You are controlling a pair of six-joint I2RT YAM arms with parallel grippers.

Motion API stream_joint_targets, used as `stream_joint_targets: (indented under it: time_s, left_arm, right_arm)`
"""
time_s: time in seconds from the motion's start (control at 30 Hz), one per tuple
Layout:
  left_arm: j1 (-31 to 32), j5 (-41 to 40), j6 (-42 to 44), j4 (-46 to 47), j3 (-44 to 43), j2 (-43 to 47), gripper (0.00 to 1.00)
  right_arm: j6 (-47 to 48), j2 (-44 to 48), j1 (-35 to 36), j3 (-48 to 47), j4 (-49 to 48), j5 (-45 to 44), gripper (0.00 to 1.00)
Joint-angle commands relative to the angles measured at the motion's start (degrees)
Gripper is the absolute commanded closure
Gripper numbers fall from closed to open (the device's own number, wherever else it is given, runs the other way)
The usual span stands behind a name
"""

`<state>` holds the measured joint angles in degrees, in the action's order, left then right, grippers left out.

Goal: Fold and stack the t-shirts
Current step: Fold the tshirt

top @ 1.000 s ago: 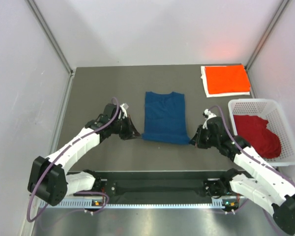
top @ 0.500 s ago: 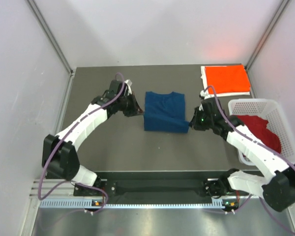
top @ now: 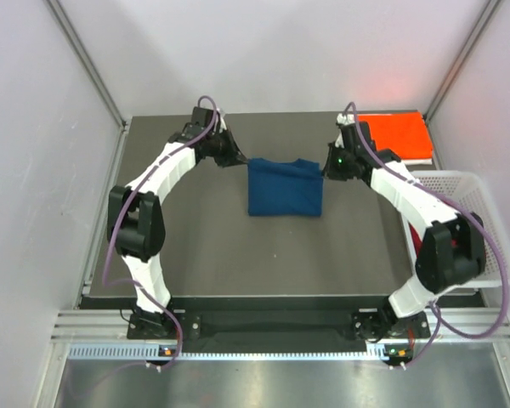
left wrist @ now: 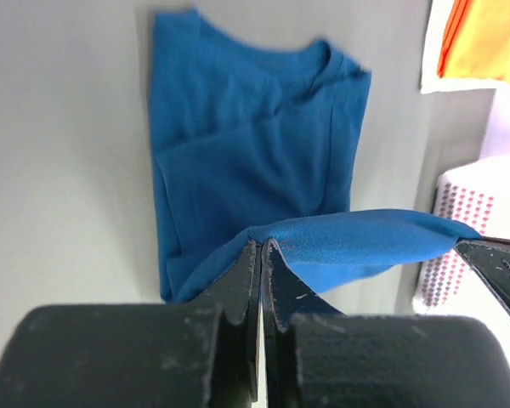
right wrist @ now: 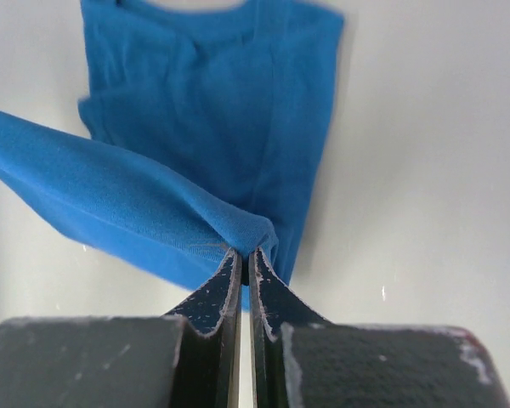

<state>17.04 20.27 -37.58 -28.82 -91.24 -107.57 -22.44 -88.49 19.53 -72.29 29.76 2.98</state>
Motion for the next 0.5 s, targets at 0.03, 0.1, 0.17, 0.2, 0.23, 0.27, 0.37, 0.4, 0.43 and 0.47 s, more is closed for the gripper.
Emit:
stream_joint_targets:
  time_s: [0.03, 0.1, 0.17, 0.2, 0.23, 0.27, 0.37, 0.4, 0.43, 0.47]
  left_arm:
    - [-3.24, 2.66, -0.47, 7.28, -6.31, -3.96, 1.00]
    - [-3.85, 4.42, -0.65, 9.39, -8.77, -6.58, 1.00]
    - [-4.12, 6.08, -0.56, 11.66, -10.18, -8.44, 1.00]
    - [-4.20, 6.88, -0.65, 12.38, -11.49, -10.36, 1.00]
    - [-4.29, 7.49, -0.65, 13.08, -12.29, -11.34, 1.00]
    - [-4.29, 8.28, -0.74, 13.87, -13.77, -12.30, 1.00]
    - [-4.47, 8.29, -0.56, 14.67, -15.54, -15.38, 1.00]
    - [-4.64, 8.03, -0.56, 15.10, -16.42, -16.78, 1.00]
    - [-4.73, 7.94, -0.74, 15.63, -16.69, -17.41, 1.00]
    - [-4.99, 8.20, -0.82, 16.42, -16.95, -17.93, 1.00]
  right_arm:
    - [3.54, -5.98, -2.56, -8.47, -0.67, 1.06, 1.00]
    - [3.98, -7.66, -2.83, -11.10, -0.84, 1.15, 1.00]
    - [4.24, -10.38, -3.18, -12.69, -0.93, 1.67, 1.00]
    - [4.24, -11.43, -3.44, -14.18, -0.84, 2.02, 1.00]
    - [4.33, -13.18, -3.53, -14.80, -0.84, 2.46, 1.00]
    - [4.33, -13.98, -3.71, -15.24, -0.93, 2.90, 1.00]
    - [3.98, -16.36, -4.15, -16.48, -1.98, 2.99, 1.00]
    - [3.89, -16.89, -4.41, -16.91, -2.42, 3.08, 1.00]
    - [3.89, -17.94, -4.59, -17.18, -2.86, 3.08, 1.00]
    - [3.89, -18.64, -4.67, -17.53, -3.21, 3.08, 1.00]
